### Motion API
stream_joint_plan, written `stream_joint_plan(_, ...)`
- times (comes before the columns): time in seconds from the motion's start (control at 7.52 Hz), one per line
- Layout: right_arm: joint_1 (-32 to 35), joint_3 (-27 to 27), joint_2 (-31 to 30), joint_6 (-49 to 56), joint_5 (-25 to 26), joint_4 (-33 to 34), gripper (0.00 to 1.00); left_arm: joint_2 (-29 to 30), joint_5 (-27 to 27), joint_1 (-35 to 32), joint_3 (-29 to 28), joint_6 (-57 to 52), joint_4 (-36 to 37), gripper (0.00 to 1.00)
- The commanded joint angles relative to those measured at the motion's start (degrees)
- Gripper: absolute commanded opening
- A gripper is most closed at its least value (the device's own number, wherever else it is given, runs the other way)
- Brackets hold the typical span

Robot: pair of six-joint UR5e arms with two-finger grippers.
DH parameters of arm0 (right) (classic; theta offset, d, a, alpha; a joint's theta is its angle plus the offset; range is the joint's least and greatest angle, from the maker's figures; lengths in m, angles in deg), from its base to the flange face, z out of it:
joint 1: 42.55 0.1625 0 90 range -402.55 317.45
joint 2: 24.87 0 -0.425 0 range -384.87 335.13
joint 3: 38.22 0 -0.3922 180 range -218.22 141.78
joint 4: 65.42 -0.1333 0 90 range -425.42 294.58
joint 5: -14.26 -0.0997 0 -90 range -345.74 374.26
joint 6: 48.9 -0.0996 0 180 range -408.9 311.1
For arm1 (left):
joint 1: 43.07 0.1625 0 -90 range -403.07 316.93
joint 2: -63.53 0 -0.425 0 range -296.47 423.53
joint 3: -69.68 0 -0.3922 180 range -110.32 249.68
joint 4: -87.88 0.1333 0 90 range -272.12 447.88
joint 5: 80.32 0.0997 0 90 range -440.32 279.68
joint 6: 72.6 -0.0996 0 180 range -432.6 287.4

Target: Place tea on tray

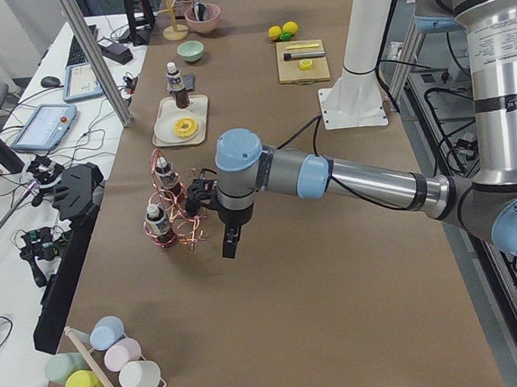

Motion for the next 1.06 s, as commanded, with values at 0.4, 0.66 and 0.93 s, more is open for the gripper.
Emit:
stream_joint_plan(0.4,0.5,0.9,0.1,-0.1,0.3,0.2,1.0,2.9,-0.3,0.3,-0.4,0.5,0.5,0.97)
stream_joint_plan(0.66,0.5,0.7,-0.2,-0.2,0.3,0.5,1.0,3.4,-0.4,0.3,0.0,0.9,0.4,0.97)
stream_joint_plan(0.93,0.7,0.7,-0.5,-0.6,0.3,0.5,1.0,4.9,-0.2,1.3,-0.3,2.4,0.4,0.97)
